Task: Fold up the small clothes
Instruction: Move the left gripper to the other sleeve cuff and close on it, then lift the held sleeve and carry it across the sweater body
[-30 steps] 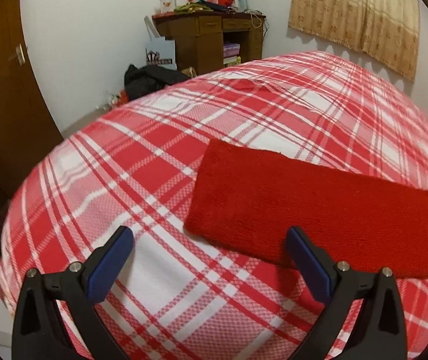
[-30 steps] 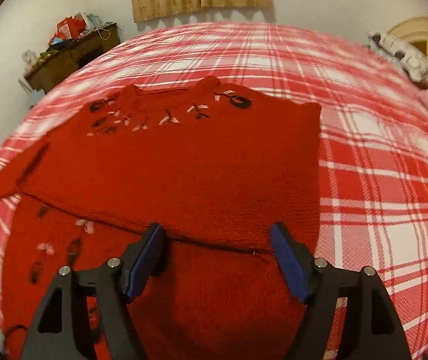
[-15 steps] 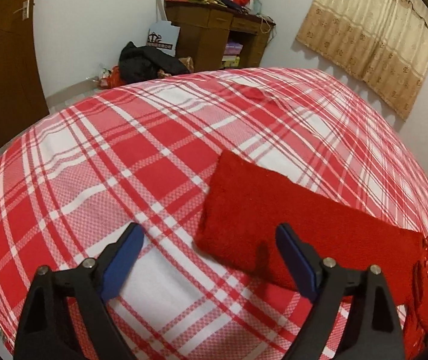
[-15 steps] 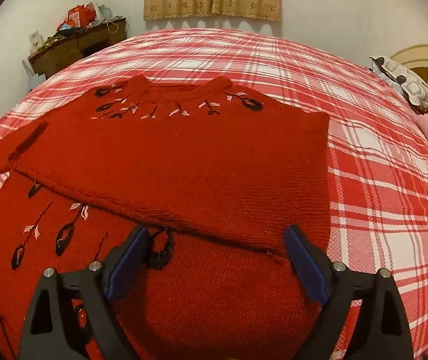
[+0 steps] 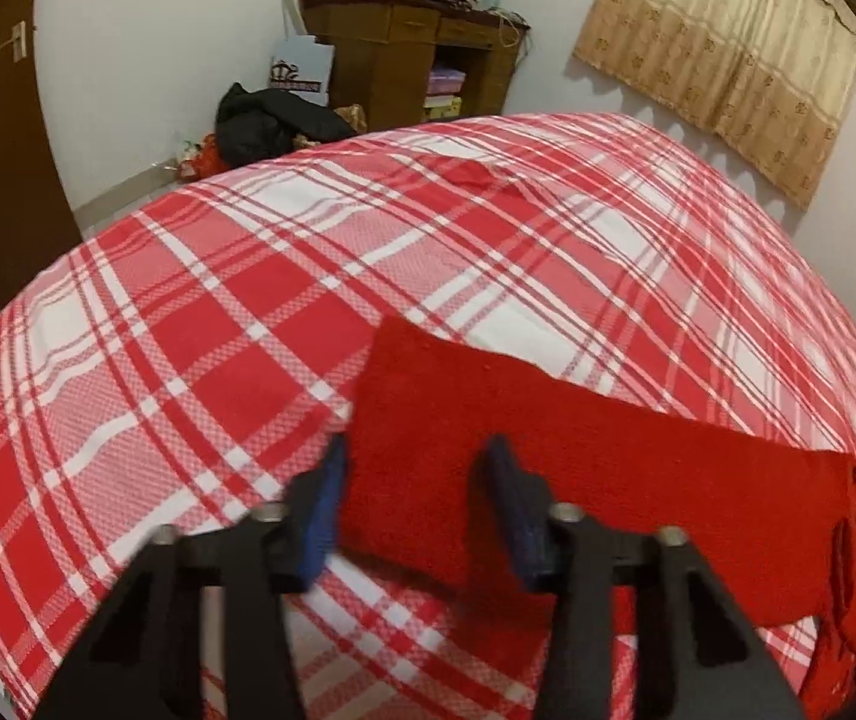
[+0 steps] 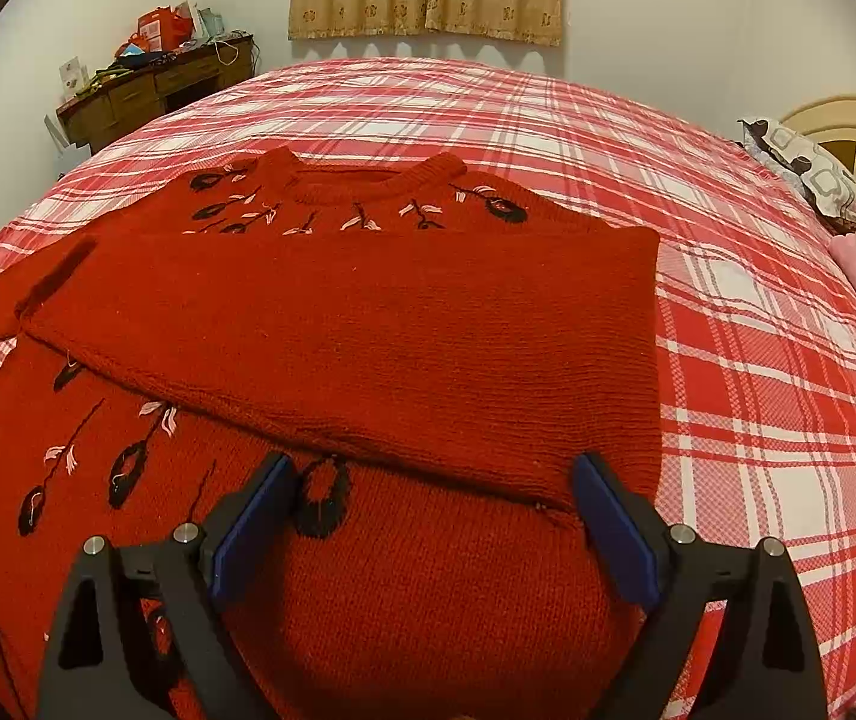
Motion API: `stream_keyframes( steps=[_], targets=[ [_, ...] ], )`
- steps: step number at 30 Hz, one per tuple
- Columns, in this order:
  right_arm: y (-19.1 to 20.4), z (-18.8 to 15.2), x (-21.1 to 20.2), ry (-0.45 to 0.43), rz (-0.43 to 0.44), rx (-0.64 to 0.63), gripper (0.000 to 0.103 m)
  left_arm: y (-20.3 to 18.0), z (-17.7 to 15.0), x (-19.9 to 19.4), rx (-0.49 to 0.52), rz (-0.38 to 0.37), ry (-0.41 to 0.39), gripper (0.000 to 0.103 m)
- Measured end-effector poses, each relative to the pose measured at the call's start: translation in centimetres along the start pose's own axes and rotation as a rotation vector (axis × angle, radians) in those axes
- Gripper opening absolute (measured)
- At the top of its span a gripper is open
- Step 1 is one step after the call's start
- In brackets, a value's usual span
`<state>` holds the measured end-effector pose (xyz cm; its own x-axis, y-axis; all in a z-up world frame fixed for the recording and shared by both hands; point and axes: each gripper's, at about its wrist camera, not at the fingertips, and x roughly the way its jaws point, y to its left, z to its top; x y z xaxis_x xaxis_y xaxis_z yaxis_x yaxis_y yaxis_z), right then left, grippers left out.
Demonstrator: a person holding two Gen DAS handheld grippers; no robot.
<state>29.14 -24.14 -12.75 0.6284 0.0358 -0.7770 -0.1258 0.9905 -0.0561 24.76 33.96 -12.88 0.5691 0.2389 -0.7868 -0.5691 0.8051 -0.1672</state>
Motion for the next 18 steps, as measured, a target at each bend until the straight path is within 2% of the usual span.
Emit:
stream_keyframes(
  steps=[1, 4, 8, 18],
  targets=[
    [0.0, 0.0, 0.0, -0.001, 0.0, 0.0, 0.094, 0.0, 0.1, -0.1, 0.002, -0.014, 0.0, 0.02],
    [0.0, -0.1, -0.1, -0.003, -0.002, -0.001, 0.094, -0.3, 0.0, -0.4, 0.021, -0.033, 0.0, 0.017],
    [0.0, -0.1, -0.1, -0.005, -0.005, -0.001, 0.094, -1.0, 0.0, -1.3, 0.054, -0.043, -0.026, 0.017],
    [0.0, -0.1, -0.1, -0.006, -0.004, 0.0, 0.094, -4.7, 1.2, -5.4, 0.126, -0.145, -0.11, 0.015]
  ],
)
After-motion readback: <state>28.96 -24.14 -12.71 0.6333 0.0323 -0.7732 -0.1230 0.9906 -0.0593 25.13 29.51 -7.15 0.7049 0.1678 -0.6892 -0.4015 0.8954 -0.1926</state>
